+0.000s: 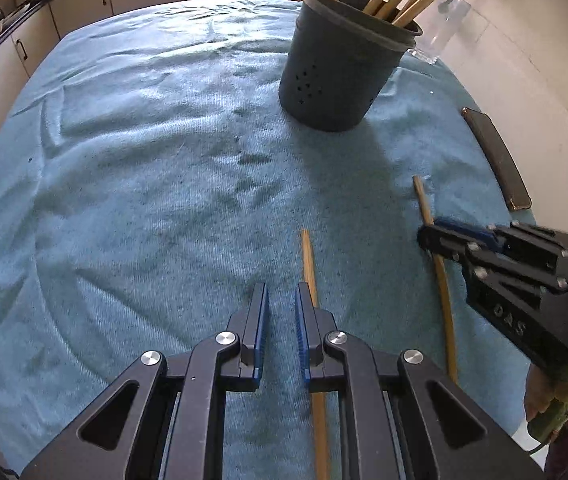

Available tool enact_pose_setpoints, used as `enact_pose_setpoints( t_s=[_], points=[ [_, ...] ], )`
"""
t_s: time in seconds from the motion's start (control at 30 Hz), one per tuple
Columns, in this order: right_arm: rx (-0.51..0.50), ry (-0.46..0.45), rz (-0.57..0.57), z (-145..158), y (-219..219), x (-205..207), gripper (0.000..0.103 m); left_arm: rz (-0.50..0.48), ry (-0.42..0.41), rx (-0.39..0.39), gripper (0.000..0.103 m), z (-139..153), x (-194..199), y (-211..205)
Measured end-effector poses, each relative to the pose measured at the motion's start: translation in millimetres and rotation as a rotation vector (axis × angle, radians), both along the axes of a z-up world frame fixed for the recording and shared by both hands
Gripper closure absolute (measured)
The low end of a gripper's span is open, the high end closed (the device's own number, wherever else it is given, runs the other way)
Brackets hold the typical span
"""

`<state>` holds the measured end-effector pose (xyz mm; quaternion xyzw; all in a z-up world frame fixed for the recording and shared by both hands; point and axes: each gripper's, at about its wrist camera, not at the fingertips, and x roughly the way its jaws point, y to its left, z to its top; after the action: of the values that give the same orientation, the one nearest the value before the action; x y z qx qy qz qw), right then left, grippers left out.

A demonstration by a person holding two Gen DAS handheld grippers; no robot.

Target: Organize utensils

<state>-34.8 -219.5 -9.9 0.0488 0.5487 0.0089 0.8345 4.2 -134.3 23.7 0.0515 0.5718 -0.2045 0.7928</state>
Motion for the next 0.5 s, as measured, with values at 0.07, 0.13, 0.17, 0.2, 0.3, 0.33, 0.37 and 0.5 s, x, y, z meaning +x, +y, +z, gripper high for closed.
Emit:
enact_pose_setpoints(
  t_s=[0.07,0.13,0.17,0.2,0.3,0.33,0.37,0.5],
  points=[
    [0.001,0.003,-0.019,0.0,-1.3,6.5,0.089,-0.006,0.001,-0.001,0.087,-0.2,1.2,-2.5],
    [0.006,0.004,-0.042,0.1,-1.4,12.2,0.089,-0.014,0.0,-0.012,0.082,1.0,-2.6,-1.2],
    [0.007,0.005,-0.051,0.0,-1.5,15.4,0.089,-0.018,-0.004,-0.016,0.081,1.1,-4.4,-1.4],
    [0.006,0.004,-0.059,-0.1,-1.4,17.8,0.089,-0.024,-0.012,-0.014,0.077,1.1,-5.8,-3.1],
    [-0.011,-0.004,-0.075,-0.3,1.4,22.8,0.089,-0.045,-0.03,-0.006,0.064,0.8,-10.6,-10.3],
    [-0.015,-0.006,-0.077,-0.3,2.6,23.9,0.089,-0.053,-0.032,-0.004,0.059,0.5,-11.7,-13.1],
    [-0.017,-0.007,-0.081,-0.5,2.8,24.8,0.089,-0.057,-0.033,0.0,0.058,0.3,-12.0,-15.3],
    [0.006,-0.012,-0.083,-0.7,-0.8,24.4,0.089,-0.04,0.023,-0.096,0.058,3.2,-11.9,-7.8]
  ],
)
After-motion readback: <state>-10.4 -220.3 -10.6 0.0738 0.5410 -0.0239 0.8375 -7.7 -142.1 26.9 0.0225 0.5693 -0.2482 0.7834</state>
